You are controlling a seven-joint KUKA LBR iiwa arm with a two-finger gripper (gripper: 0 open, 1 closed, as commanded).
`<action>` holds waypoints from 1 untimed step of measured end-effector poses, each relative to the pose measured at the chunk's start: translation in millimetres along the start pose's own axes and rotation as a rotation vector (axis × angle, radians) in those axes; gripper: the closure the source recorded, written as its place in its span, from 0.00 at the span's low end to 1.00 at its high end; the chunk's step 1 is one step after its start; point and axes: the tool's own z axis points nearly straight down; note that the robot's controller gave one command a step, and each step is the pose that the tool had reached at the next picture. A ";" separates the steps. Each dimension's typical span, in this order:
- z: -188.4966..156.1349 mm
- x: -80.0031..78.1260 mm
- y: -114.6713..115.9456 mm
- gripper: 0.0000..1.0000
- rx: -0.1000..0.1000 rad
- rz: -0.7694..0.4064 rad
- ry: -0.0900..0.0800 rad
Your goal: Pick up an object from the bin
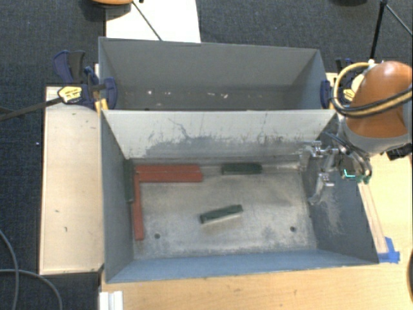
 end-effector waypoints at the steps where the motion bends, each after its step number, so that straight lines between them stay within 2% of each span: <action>1: -4.9 -1.9 0.4 0.00 0.002 -0.003 -0.008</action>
Offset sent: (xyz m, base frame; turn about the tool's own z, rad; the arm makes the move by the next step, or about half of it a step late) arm -0.0348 0.1016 -0.0019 -0.0056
